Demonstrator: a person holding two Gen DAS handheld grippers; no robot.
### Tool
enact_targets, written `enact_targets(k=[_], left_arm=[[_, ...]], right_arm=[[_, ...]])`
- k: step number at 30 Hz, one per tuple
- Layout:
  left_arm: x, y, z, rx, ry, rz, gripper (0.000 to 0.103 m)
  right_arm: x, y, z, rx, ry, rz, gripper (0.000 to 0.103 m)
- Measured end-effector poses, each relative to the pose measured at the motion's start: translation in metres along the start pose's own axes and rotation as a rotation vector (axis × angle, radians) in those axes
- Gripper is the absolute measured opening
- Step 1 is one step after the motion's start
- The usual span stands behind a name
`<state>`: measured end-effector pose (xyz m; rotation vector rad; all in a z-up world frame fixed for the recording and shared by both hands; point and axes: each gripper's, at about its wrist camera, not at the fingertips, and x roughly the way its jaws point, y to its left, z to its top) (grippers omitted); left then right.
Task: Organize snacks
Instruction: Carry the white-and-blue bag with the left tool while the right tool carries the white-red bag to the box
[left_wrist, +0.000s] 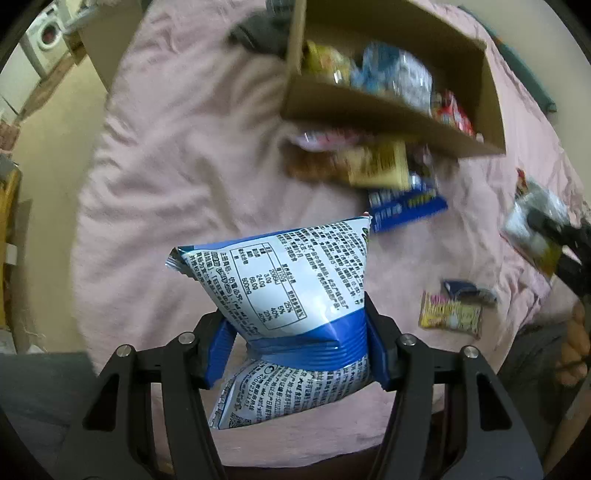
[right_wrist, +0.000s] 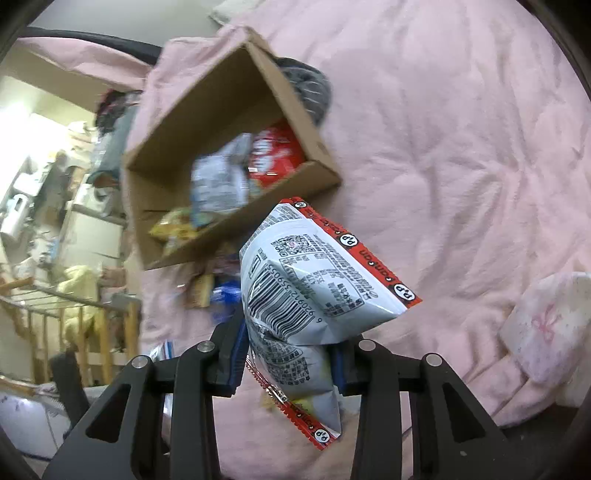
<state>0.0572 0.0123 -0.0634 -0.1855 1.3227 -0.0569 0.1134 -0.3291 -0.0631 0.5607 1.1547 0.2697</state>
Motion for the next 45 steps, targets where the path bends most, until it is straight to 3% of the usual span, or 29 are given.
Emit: enact_targets(k=[10, 22, 28, 33, 39, 45], left_arm=[[-0.06, -0.018, 0.044, 0.021, -0.166, 0.005, 0.057], [-0.057, -0.047, 0.11, 0.061, -0.242, -0.026, 0.057], [-0.049, -0.054, 0.148, 0.084, -0.29, -0.008, 0.057], [-0.035, -0.061, 0.177, 0.106, -0.319, 0.013, 0.057], [-0.004, -0.07, 0.203, 0.118, -0.295, 0.029, 0.057], [0.025, -0.084, 0.219, 0.169, -0.274, 0.079, 0.057]], right_arm=[[-0.034, 0.04, 0.01, -0.109, -0.079, 0.06, 0.038], [-0.041, 0.072, 0.047, -0.202, -0.153, 0.027, 0.038], [-0.021, 0.086, 0.071, -0.275, -0.167, -0.048, 0.038], [0.01, 0.09, 0.096, -0.287, -0.145, -0.04, 0.038], [0.056, 0.094, 0.125, -0.273, -0.086, -0.018, 0.038], [0.095, 0.083, 0.139, -0.297, -0.056, -0.074, 0.038]])
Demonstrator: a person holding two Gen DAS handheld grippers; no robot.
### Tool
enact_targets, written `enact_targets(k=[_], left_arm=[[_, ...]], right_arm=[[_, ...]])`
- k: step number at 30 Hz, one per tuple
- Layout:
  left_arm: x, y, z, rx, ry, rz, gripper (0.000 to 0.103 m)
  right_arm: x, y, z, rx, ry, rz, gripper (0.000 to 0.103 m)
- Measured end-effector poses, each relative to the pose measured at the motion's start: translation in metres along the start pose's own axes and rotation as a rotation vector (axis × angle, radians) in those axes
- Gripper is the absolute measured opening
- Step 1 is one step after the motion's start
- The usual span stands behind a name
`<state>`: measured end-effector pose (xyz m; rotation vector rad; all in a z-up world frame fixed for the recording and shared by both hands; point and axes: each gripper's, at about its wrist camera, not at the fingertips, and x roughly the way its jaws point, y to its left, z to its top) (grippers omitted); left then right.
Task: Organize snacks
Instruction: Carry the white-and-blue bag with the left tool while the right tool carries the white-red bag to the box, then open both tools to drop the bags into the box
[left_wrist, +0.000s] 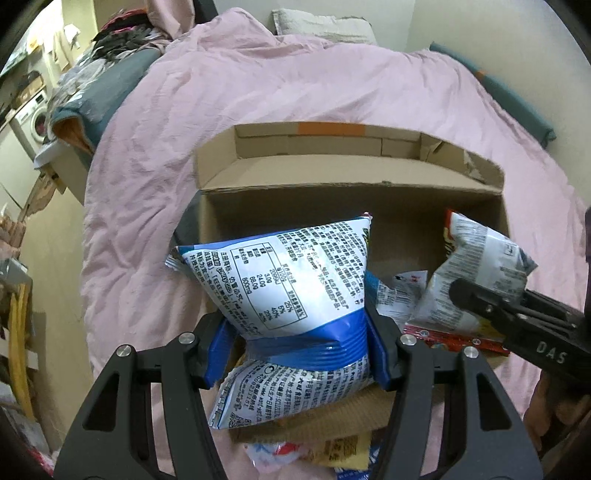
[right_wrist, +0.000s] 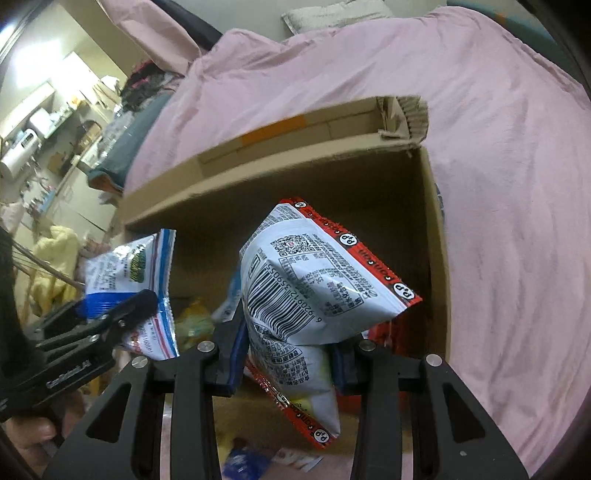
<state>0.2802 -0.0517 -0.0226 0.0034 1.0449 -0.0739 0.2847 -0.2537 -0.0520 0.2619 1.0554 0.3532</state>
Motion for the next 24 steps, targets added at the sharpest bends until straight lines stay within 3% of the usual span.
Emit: enact_targets(k=[6, 16, 19, 21, 24], left_arm=[[0.022, -0.012, 0.002, 0.046, 0.022, 0.027, 0.057], [0.036, -0.017, -0.001, 0.016, 0.038, 0.047, 0.059], [0.035, -0.015, 0.0, -0.007, 0.043, 0.05, 0.068], [0.03, -0.011, 0.0, -0.035, 0.023, 0.045, 0.086], [0.023, -0.014, 0.0, -0.018, -0.002, 0.055, 0.091]], right_arm=[[0.015, -0.012, 0.001, 0.027, -0.005, 0.031, 0.038], [0.011, -0.02, 0.009, 0.074, -0.01, 0.035, 0.041], [0.008, -0.019, 0.01, 0.08, -0.02, 0.028, 0.041], [0.003, -0.016, 0.012, 0.068, -0.034, 0.018, 0.049], [-0.003, -0.017, 0.013, 0.076, -0.044, 0.028, 0.062]])
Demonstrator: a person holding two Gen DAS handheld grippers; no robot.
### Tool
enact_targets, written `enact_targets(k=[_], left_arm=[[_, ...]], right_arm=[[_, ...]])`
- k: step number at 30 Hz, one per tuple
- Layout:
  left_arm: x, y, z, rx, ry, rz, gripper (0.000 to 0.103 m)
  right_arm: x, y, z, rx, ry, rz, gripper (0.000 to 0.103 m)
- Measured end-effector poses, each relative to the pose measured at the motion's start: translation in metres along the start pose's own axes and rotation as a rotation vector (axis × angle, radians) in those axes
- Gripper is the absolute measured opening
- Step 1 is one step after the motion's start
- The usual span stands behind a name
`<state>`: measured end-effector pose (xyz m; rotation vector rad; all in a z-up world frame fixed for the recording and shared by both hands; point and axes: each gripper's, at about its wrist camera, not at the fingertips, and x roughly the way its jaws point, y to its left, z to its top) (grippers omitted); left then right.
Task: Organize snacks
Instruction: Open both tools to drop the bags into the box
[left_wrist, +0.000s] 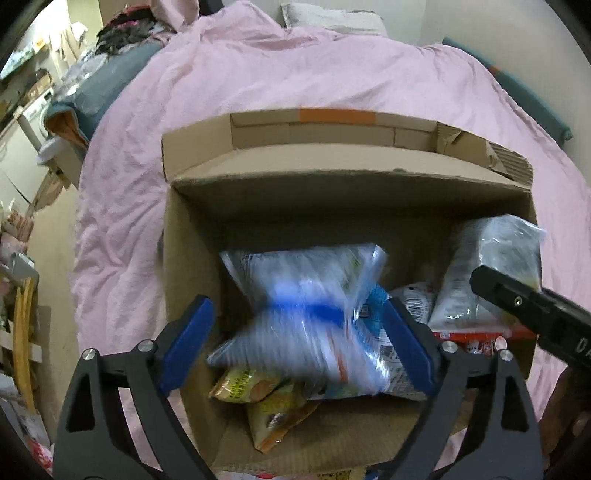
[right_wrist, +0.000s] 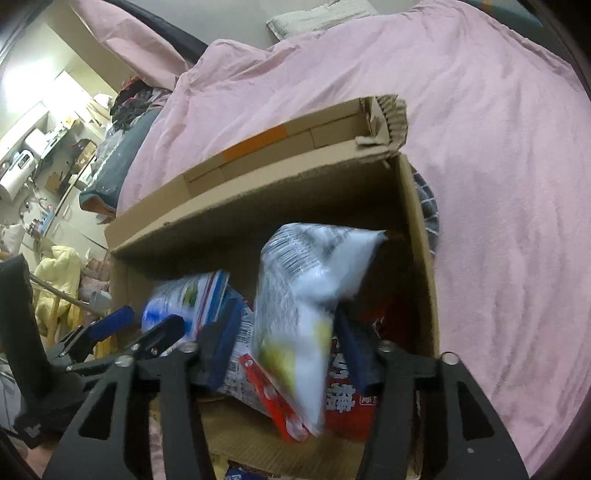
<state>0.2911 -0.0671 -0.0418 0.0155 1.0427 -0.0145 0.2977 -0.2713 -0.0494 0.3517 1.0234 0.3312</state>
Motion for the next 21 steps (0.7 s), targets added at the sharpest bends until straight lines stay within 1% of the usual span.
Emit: enact_targets(k=[1, 3, 4, 5, 6, 7, 9, 16, 21], left_arm=[[-0.002, -0.001, 0.0, 0.009, -0.006, 0.003, 0.091], [-0.007, -0.003, 0.001, 0.025, -0.016, 0.005, 0.091], [-0.009, -0.004, 0.001, 0.029, -0.019, 0.007, 0.091], [-0.01, -0.003, 0.001, 0.032, -0.022, 0.009, 0.091], [-0.011, -0.003, 0.001, 0.032, -0.024, 0.011, 0.091], [-0.012, -0.002, 0.002, 0.029, -0.024, 0.01, 0.091], [-0.013, 0.0, 0.001, 0.015, -0.015, 0.004, 0.091], [-0.02, 0.006, -0.004, -0.022, -0.007, -0.001, 0.091], [-0.032, 0.008, -0.011, -0.02, -0.016, 0.007, 0.091]], right_arm=[[-0.002, 0.0, 0.001, 0.004, -0.003, 0.004, 0.065], [-0.007, -0.002, 0.003, 0.019, -0.017, 0.027, 0.079], [-0.01, -0.003, 0.003, 0.029, -0.024, 0.045, 0.085], [-0.013, -0.004, 0.005, 0.042, -0.033, 0.067, 0.093], [-0.016, -0.005, 0.005, 0.054, -0.042, 0.09, 0.097], [-0.019, -0.006, 0.006, 0.063, -0.043, 0.113, 0.098], [-0.02, -0.006, 0.006, 0.073, -0.032, 0.129, 0.098], [-0.024, -0.005, 0.006, 0.062, -0.021, 0.121, 0.099], [-0.038, -0.002, 0.002, 0.061, -0.05, 0.138, 0.099]])
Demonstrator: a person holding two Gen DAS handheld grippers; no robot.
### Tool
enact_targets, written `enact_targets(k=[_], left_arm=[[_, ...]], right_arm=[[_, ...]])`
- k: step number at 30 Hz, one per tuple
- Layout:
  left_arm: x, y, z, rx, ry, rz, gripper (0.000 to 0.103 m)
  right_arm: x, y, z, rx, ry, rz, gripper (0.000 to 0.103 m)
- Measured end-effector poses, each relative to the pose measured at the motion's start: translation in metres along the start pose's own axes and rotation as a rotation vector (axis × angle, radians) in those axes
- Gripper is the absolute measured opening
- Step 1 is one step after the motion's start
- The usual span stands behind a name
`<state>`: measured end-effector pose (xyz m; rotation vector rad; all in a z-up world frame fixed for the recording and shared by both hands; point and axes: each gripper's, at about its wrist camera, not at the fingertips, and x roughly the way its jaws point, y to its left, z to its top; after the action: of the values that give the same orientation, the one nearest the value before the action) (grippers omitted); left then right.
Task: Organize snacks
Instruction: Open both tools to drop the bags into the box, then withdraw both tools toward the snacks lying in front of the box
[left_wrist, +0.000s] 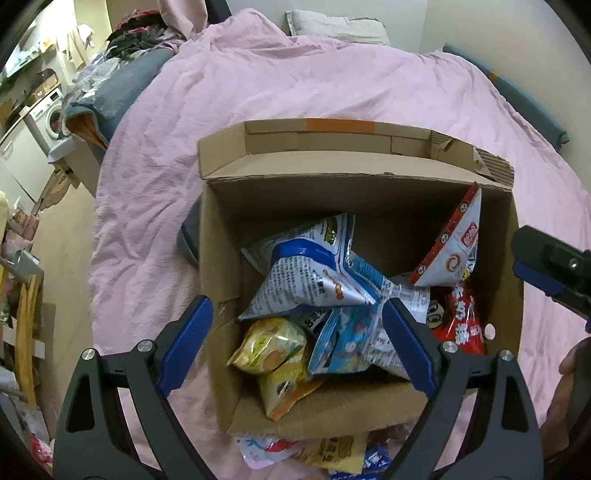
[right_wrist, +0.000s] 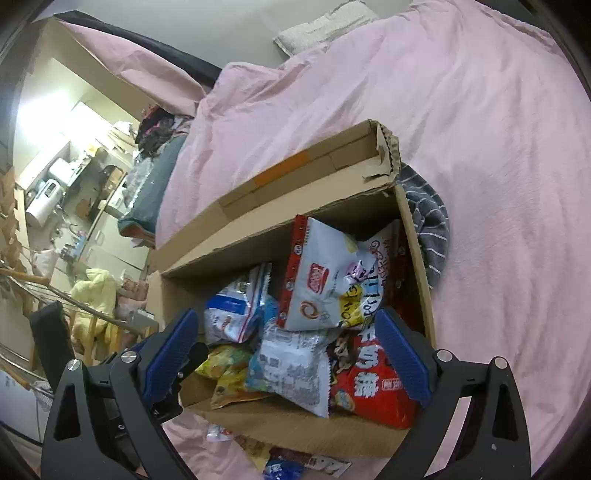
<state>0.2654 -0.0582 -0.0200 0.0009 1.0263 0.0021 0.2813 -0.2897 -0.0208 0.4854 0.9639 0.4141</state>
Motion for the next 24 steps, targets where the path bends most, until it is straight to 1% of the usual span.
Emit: enact_targets(k=[8, 12, 16, 24], left_arm=[[-0.024, 0.008, -0.012, -0.008, -0.02, 0.001, 0.091], [-0.037, 0.015, -0.022, -0.02, -0.025, -0.006, 0.091], [-0.051, 0.027, -0.036, -0.032, -0.029, -0.009, 0.091], [-0.067, 0.058, -0.064, -0.087, -0.016, -0.017, 0.091]], right_arm=[[-0.018, 0.012, -0.02, -0.034, 0.006, 0.007, 0.099], [-0.033, 0.015, -0.03, -0.023, 0.0, 0.066, 0.099], [-0.046, 0.017, -0.035, -0.035, -0.032, 0.066, 0.099], [-0.062, 0.0, -0.049, 0.047, -0.046, 0.059, 0.1]])
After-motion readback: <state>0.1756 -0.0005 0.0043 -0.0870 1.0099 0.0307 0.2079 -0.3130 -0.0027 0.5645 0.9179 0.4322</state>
